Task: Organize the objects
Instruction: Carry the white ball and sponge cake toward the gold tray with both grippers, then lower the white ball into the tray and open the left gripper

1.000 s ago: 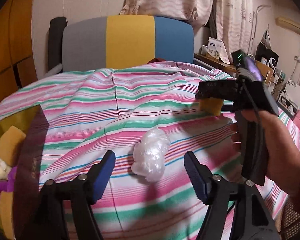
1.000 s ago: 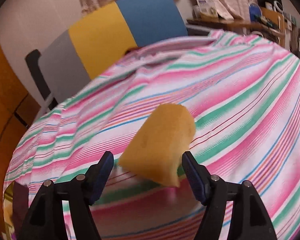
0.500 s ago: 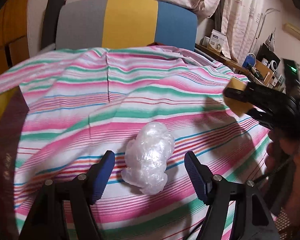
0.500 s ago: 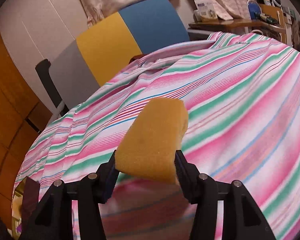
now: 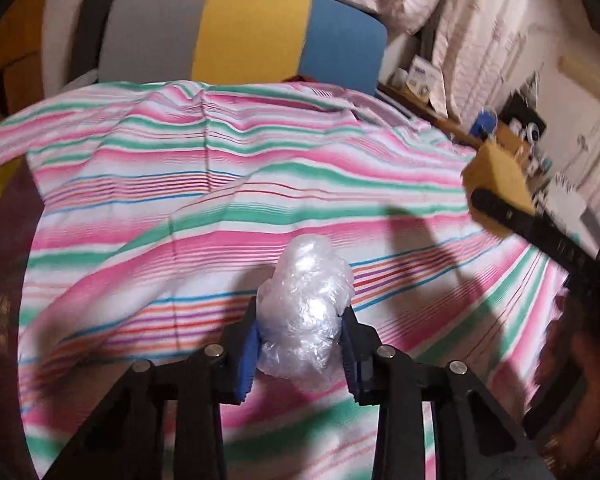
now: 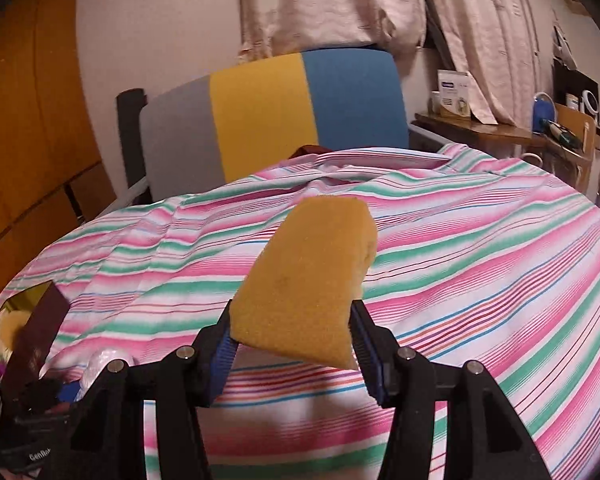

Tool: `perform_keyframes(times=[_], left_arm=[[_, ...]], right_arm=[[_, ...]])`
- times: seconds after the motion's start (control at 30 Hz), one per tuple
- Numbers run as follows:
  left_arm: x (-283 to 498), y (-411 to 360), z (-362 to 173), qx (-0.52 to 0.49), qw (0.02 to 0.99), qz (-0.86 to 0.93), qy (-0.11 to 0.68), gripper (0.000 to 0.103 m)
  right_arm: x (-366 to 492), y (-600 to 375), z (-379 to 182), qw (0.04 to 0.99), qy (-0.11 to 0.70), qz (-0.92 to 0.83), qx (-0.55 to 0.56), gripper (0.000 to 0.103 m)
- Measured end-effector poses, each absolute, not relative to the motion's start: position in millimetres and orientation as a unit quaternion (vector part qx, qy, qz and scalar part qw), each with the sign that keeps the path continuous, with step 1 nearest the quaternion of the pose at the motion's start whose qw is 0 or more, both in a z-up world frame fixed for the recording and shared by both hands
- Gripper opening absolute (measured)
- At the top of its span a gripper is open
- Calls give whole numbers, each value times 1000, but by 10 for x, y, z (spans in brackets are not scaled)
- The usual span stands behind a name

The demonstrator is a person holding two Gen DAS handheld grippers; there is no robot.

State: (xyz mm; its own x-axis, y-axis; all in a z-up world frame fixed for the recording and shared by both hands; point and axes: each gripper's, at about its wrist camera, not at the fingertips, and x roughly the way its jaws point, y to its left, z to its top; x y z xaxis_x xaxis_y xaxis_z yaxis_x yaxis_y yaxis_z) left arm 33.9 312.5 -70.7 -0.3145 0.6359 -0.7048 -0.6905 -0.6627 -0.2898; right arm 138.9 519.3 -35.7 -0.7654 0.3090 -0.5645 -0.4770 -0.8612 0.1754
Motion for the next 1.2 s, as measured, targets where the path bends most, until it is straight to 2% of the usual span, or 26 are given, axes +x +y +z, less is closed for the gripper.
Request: perform_keyframes(times=[0.2,0.53,0.87,1.07,1.1,1.17,1.2], left_arm=[[314,2689,-430,-412,398,819,-38,36],[-142,1863,-136,-393,321,859,-74,36],[-867,1161,-137,-406,225,882,-73,36],[-1377,960,-375,-465,171,865,-80,37],[-1419,923,-403,-467,162,865,-89,40],[-1459,864,-432,-471,149,864,-95,56],[-1452,841,-434,-471,145,865,-100,69]], right_arm=[[1348,4918,-376,175,176,930,-271,54],[1148,4409,-387,110,186,936,-277,54],[975,4074,-435,73,173,938,-292,54],[921,4027,-504,74,176,933,-305,54],[915,4015,-513,72,177,932,-307,54],[903,4004,-517,69,177,932,-310,54],[896,3989,-515,67,176,932,-311,54]])
